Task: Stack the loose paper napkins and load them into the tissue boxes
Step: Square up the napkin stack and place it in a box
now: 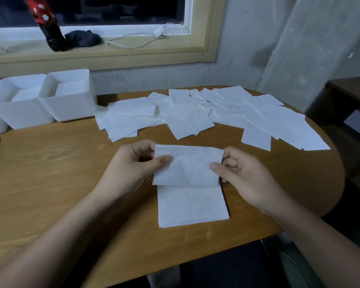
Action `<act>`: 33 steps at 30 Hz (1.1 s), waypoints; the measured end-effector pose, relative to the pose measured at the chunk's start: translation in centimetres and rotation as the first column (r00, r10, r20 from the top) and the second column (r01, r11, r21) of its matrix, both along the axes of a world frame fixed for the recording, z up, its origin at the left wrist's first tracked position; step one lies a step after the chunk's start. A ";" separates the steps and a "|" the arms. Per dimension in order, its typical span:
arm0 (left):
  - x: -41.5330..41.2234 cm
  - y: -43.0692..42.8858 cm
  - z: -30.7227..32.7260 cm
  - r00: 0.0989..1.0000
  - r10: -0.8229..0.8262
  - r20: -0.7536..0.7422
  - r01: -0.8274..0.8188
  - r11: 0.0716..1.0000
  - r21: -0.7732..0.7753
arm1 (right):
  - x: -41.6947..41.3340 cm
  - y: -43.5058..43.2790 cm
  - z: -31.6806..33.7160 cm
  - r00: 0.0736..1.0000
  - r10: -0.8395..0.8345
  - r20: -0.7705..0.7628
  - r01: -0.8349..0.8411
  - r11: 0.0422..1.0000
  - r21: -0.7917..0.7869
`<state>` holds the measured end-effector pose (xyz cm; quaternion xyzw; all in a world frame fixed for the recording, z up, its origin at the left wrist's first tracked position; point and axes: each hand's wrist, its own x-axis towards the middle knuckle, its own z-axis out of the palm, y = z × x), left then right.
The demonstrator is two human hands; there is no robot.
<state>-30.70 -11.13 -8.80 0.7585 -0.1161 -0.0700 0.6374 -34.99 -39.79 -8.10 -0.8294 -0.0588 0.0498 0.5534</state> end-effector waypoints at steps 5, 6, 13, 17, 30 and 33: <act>0.2 0.3 0.5 0.993 -0.056 -0.108 0.065 0.994 0.084 | -0.4 -0.9 0.4 0.996 -0.090 -0.011 0.090 0.996 -0.018; 0.3 0.5 0.6 0.986 -0.091 -0.139 0.109 0.986 0.126 | -0.6 -1.0 0.5 0.996 -0.086 -0.025 0.086 0.996 -0.010; 0.1 0.8 1.5 0.919 -0.232 -0.319 0.338 0.880 0.333 | -2.1 -1.2 -0.2 0.990 -0.046 -0.131 0.040 0.998 -0.050; 0.0 0.6 1.4 0.908 -0.230 -0.349 0.359 0.857 0.369 | -2.7 -1.0 -0.9 0.986 -0.049 -0.160 0.038 0.997 -0.066; -0.1 0.7 0.8 0.919 -0.205 -0.336 0.354 0.802 0.481 | -2.2 -0.2 -1.5 0.987 -0.097 -0.126 0.059 0.958 -0.280; 0.0 0.6 0.9 0.929 -0.184 -0.320 0.337 0.775 0.535 | -2.1 -0.3 -1.6 0.991 -0.097 -0.087 0.061 0.937 -0.345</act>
